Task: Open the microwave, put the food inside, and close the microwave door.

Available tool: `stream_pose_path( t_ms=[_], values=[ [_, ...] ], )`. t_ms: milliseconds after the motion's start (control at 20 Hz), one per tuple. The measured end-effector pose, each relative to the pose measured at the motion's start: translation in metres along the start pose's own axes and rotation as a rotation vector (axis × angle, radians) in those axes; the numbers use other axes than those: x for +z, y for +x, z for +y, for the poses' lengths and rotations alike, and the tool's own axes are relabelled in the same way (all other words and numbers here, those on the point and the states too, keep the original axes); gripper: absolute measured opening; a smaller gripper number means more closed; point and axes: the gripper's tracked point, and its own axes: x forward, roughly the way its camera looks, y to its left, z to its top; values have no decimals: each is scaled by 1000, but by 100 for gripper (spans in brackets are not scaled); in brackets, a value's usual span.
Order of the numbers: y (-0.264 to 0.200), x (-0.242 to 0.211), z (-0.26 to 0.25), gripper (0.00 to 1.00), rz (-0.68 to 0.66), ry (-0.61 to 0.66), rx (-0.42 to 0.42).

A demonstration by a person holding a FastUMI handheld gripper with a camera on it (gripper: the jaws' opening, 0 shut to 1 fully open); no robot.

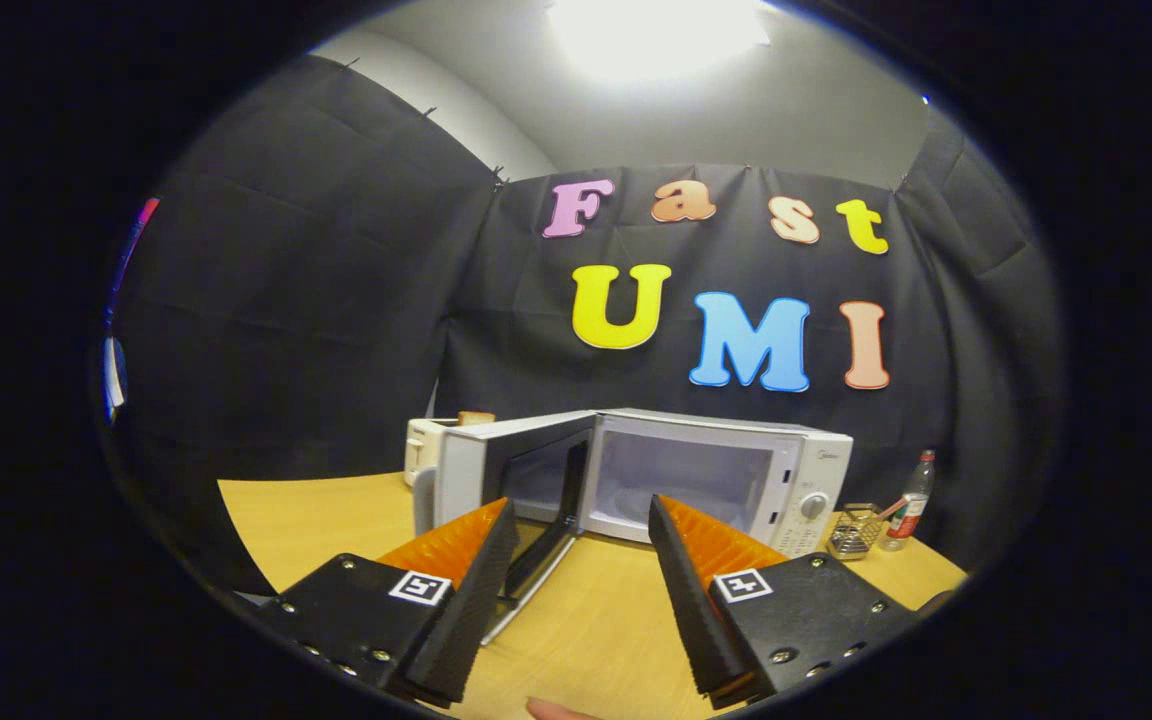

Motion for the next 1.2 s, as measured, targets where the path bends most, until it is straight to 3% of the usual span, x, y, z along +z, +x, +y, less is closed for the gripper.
stream_pose_path(
  t_ms=[150,550,850,1150,1200],
  values=[
    [-3,-14,-40,96,37,12,-27],
    [5,-57,-161,95,118,112,-154],
    [22,-121,-231,96,241,372,-184],
    [39,-164,-243,98,332,596,-133],
    [43,-172,-238,93,343,637,-126]
  ],
)
